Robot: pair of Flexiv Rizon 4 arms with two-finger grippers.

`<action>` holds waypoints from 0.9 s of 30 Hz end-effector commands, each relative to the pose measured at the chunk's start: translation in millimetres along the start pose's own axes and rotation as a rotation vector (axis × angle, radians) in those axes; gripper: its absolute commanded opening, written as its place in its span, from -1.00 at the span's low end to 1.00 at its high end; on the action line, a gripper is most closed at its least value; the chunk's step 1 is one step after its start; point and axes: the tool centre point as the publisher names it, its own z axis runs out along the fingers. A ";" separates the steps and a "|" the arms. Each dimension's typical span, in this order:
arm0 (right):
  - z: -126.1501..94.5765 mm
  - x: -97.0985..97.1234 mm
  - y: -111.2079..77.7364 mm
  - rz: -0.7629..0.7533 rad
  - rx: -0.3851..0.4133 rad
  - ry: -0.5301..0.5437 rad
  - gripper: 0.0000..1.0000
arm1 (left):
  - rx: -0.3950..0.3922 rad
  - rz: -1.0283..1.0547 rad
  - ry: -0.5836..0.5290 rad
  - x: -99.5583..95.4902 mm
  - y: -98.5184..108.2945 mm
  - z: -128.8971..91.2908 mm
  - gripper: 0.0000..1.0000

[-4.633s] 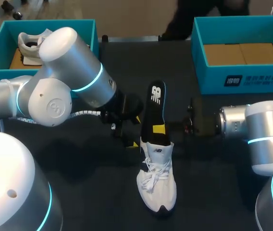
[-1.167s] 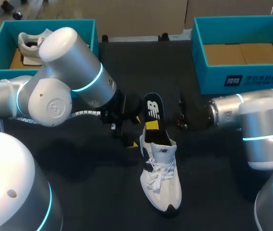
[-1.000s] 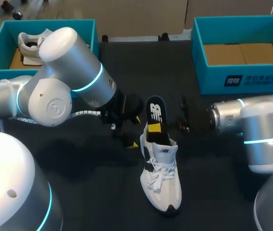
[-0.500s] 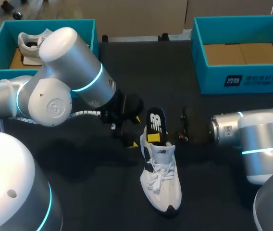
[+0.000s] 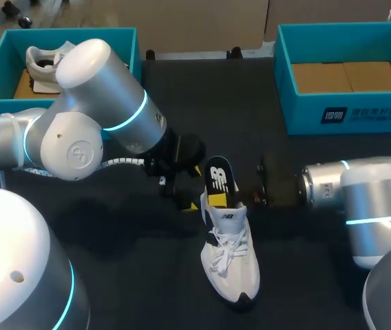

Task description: Take the shoe out of the shoebox, open the shoe tongue, remove and reinsert the insole, then place the shoe into the shoebox

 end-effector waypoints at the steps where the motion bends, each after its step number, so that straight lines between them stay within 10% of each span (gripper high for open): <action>1: 0.9 4.3 8.3 -0.012 0.017 -0.010 -0.30 | 0.002 0.001 0.000 0.0 0.5 1.3 1.00; 16: -15.5 2.4 22.5 -0.041 0.001 -0.034 -0.36 | 0.002 0.001 0.000 0.0 0.5 1.3 1.00; 21: -18.0 -3.0 24.0 -0.031 -0.011 -0.031 -1.00 | 0.002 0.001 0.000 0.0 0.5 1.3 1.00; 27: -16.7 -12.4 20.1 0.007 -0.009 -0.021 -1.00 | 0.002 0.001 0.000 0.0 0.5 1.3 1.00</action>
